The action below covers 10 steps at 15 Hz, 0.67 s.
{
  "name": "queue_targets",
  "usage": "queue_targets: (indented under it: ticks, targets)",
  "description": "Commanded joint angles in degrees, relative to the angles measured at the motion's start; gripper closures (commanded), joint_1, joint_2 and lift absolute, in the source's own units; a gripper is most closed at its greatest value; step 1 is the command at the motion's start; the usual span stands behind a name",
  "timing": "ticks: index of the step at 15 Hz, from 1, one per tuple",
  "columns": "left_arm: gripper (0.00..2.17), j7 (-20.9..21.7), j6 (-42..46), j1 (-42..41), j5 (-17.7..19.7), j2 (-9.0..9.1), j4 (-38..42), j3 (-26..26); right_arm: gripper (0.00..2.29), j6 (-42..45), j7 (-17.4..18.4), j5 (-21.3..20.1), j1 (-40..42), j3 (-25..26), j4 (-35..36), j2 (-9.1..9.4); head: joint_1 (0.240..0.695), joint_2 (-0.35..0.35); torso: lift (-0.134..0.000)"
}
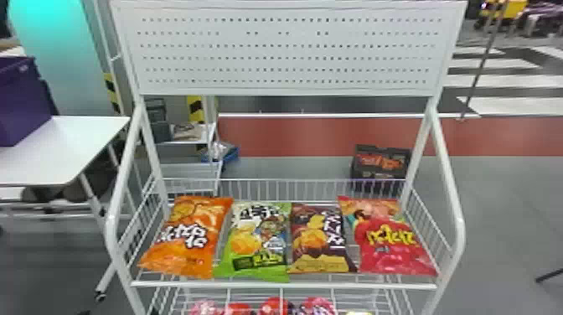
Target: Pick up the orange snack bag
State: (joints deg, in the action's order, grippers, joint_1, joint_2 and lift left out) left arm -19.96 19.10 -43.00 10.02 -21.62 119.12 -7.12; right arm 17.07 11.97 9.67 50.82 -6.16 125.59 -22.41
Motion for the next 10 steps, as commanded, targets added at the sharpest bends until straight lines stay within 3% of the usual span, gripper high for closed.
queue_targets:
  ticks: [1, 5, 10]
  targets:
    - [0.05, 0.01, -4.48, 5.47, 0.88, 0.0, -2.23, -2.11, 0.14, 0.02, -0.01, 0.0, -0.11, -0.08, -0.09, 0.0, 0.499, 0.0, 0.0]
    - [0.07, -0.43, -11.51, 17.51, 0.97, 0.35, -8.47, -6.94, 0.14, 0.2, -0.01, -0.09, -0.11, -0.17, -0.09, 0.09, 0.499, 0.0, 0.0]
    - [0.09, 0.01, -18.19, 27.97, 2.02, 3.52, -17.17, -8.44, 0.14, 0.55, -0.01, -0.17, -0.11, -0.17, -0.17, 0.18, 0.499, 0.0, 0.0]
